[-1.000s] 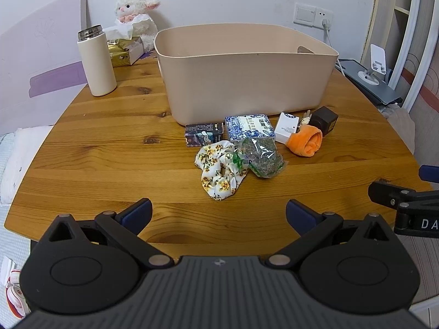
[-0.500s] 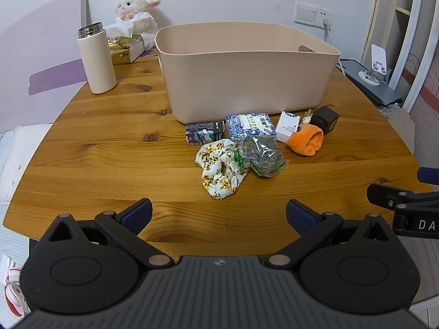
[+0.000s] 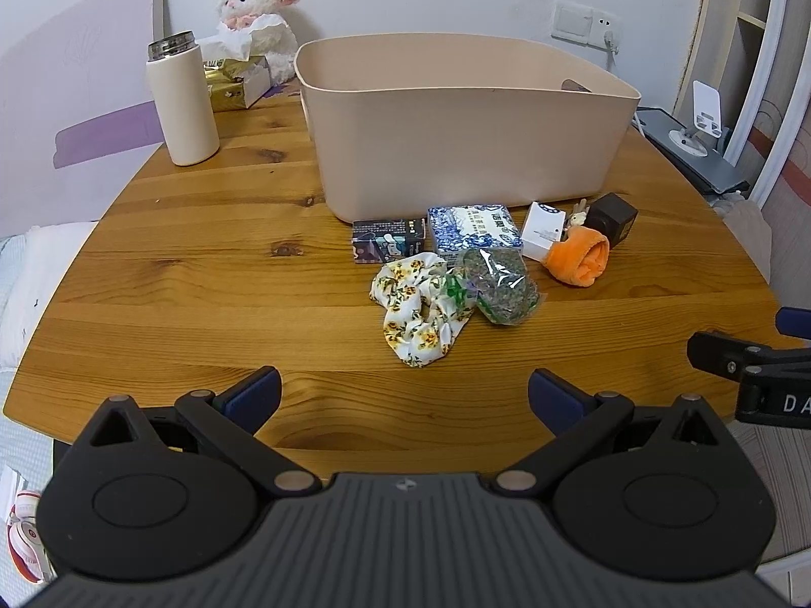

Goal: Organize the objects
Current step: 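Move both grippers toward the scattered items in front of the bin, then grasp the floral cloth with the left gripper while the right grasps the orange sock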

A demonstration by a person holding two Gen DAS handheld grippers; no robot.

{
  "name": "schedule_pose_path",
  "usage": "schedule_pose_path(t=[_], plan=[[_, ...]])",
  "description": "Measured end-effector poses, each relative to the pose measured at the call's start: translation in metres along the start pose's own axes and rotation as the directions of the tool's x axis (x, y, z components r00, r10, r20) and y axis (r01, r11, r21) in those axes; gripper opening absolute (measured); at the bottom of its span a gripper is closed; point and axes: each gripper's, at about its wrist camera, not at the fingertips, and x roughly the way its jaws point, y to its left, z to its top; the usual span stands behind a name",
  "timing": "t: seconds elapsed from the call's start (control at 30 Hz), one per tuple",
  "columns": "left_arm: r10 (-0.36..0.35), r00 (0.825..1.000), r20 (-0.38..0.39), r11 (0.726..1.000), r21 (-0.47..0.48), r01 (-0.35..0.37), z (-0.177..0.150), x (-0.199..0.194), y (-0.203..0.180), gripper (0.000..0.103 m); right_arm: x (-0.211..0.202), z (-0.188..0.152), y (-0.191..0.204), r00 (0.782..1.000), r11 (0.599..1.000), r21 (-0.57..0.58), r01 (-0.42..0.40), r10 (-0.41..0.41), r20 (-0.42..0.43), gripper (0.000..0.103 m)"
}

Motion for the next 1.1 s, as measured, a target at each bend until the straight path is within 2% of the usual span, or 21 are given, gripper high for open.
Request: schedule_pose_path(t=[0.3, 0.63, 1.1], plan=[[0.016, 1.000, -0.010, 1.000, 0.005, -0.016, 0.004, 0.012, 0.010, 0.103, 0.011, 0.004, 0.000, 1.000, 1.000, 0.004, -0.023, 0.023, 0.010, 0.103], [0.000, 1.000, -0.024, 1.000, 0.017, 0.000, 0.012, 0.038, 0.027, 0.103, 0.037, 0.015, 0.004, 0.999, 0.999, -0.005, -0.048, 0.048, 0.016, 0.099], [-0.123, 0.992, -0.032, 0.992, 0.030, 0.124, 0.028, 0.077, 0.033, 0.102, 0.085, 0.040, 0.026, 0.992, 0.992, -0.020, -0.126, 0.127, 0.025, 0.091]])
